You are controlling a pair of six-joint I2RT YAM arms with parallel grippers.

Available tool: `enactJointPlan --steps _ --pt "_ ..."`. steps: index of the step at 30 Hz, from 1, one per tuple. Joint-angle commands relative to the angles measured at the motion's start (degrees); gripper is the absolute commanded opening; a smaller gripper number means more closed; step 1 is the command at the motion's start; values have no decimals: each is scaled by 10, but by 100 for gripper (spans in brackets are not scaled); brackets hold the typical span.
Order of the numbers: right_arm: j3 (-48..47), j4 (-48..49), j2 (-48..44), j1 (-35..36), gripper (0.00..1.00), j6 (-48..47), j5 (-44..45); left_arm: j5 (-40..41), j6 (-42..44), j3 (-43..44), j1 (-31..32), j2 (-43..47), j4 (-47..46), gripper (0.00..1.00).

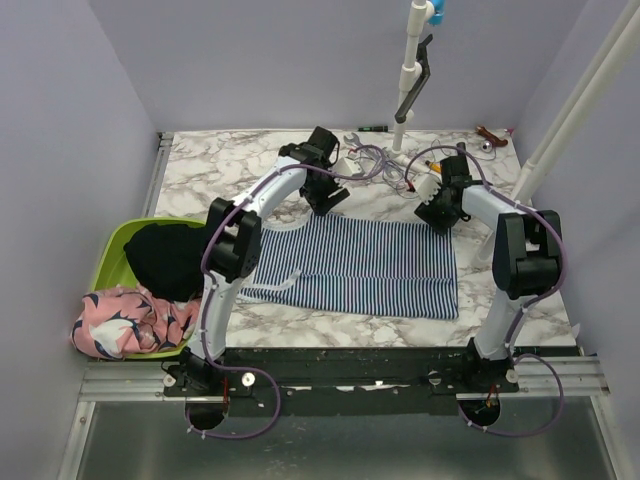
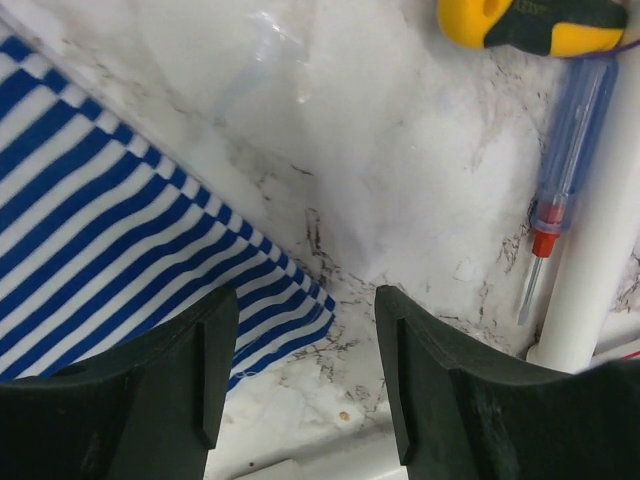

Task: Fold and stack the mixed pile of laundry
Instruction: Fold the tank top at the center of the board.

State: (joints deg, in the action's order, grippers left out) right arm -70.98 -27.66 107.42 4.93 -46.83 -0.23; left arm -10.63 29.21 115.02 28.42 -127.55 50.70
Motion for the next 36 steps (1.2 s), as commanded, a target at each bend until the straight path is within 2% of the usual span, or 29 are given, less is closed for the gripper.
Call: enactJointPlan --steps 1,4,6,9,10,11,15,18,21,24,26,30,36 --pt "-30 -45 35 -24 63 -7 -15 33 11 69 -5 -70 71 67" --pt "-28 -63 53 -30 62 -11 -24 19 16 80 -5 -86 82 66" --pt "-19 -64 58 -30 58 -18 -24 16 18 77 -5 -85 85 61" --pt "-12 -61 61 -30 45 -19 -28 4 33 58 -5 -76 89 58" --pt "-13 -63 62 -30 38 -19 -28 7 35 54 -5 -75 87 54" --pt "-15 -65 63 -29 32 -20 -29 10 34 53 -5 -74 85 48" --pt "-17 -71 55 -30 17 -23 -42 5 27 26 -5 -56 55 2" --pt "-8 -64 33 -28 8 -23 -52 6 19 -40 -4 -10 -9 0" --pt "12 -40 -1 -10 1 -1 -57 27 29 -199 3 91 -150 0" --pt "58 -14 -52 8 1 0 -11 53 39 -303 8 171 -237 0" --pt "99 13 -95 16 1 -14 32 60 37 -338 10 198 -261 0" --pt "165 54 -189 43 1 -42 48 84 50 -412 22 239 -315 0" --pt "237 24 -299 88 1 -72 91 114 92 -524 49 299 -388 0"
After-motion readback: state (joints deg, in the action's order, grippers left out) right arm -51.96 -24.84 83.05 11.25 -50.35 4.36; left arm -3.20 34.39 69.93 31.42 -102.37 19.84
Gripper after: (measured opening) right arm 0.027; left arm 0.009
